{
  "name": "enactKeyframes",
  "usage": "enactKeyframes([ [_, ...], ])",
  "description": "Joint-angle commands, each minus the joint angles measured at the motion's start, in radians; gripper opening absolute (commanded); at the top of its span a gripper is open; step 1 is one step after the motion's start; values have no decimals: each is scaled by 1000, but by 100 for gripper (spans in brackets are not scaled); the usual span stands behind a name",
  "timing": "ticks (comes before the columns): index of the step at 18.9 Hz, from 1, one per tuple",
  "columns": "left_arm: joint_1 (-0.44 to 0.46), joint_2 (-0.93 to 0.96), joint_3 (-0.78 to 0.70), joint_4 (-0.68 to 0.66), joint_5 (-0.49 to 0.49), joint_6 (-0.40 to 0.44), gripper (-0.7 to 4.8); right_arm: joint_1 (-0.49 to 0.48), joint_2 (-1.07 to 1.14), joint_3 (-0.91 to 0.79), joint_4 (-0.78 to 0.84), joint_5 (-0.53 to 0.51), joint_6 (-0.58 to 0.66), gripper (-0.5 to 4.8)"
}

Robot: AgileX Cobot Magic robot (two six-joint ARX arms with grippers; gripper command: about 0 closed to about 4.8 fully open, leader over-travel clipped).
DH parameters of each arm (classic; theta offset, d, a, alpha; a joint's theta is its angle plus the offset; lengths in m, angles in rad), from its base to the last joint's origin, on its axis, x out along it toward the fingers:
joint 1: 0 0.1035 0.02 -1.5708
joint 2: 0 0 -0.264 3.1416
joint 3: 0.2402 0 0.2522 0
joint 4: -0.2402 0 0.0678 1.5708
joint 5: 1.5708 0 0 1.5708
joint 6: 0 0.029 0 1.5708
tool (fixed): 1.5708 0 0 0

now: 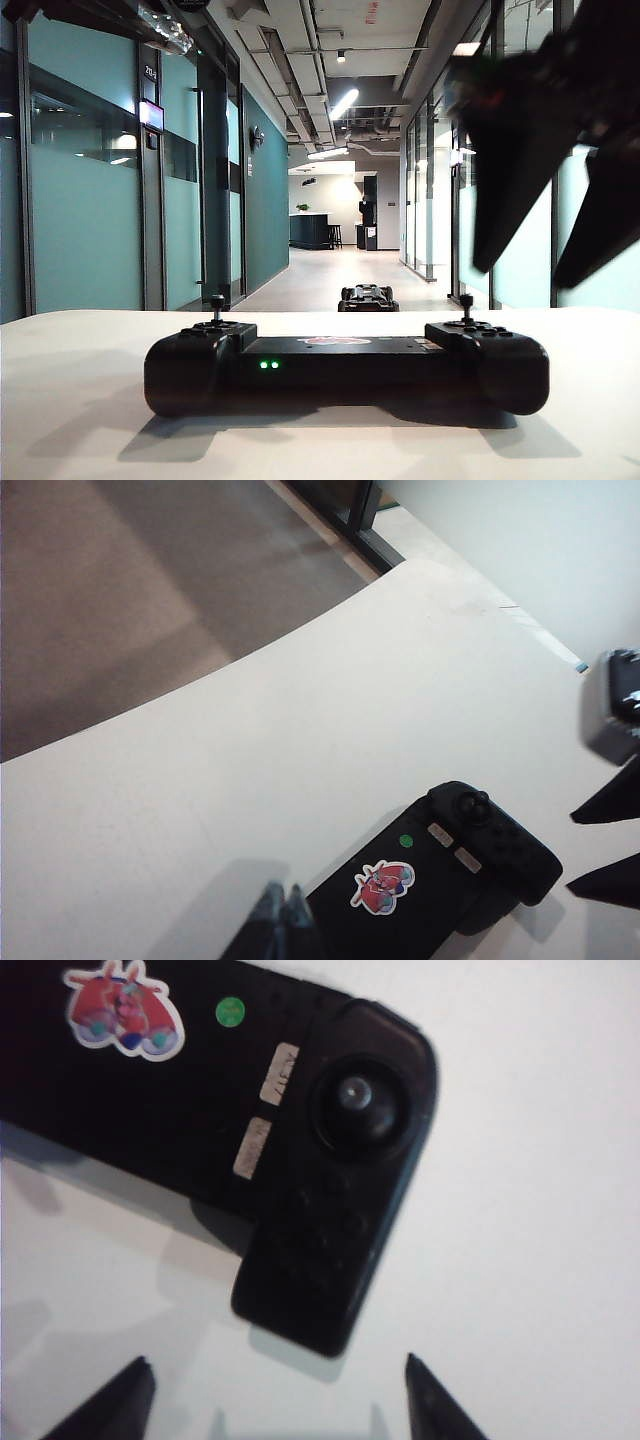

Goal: Push the left joystick on the remote control sitting on the white table forward to make the robot dog walk in a straight line until it approaches the door.

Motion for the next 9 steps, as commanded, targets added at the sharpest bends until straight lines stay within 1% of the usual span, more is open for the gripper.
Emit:
enactKeyframes([
  [1, 0, -3, 5, 10, 8, 7, -5, 1, 50, 7, 18, -6, 0, 472],
  [3, 0, -3, 5, 10, 8, 22, -5, 0, 101, 7, 34, 8, 0, 472],
  [9, 0, -3, 5, 10, 8, 23, -5, -1, 209, 7, 117, 29, 0, 469],
])
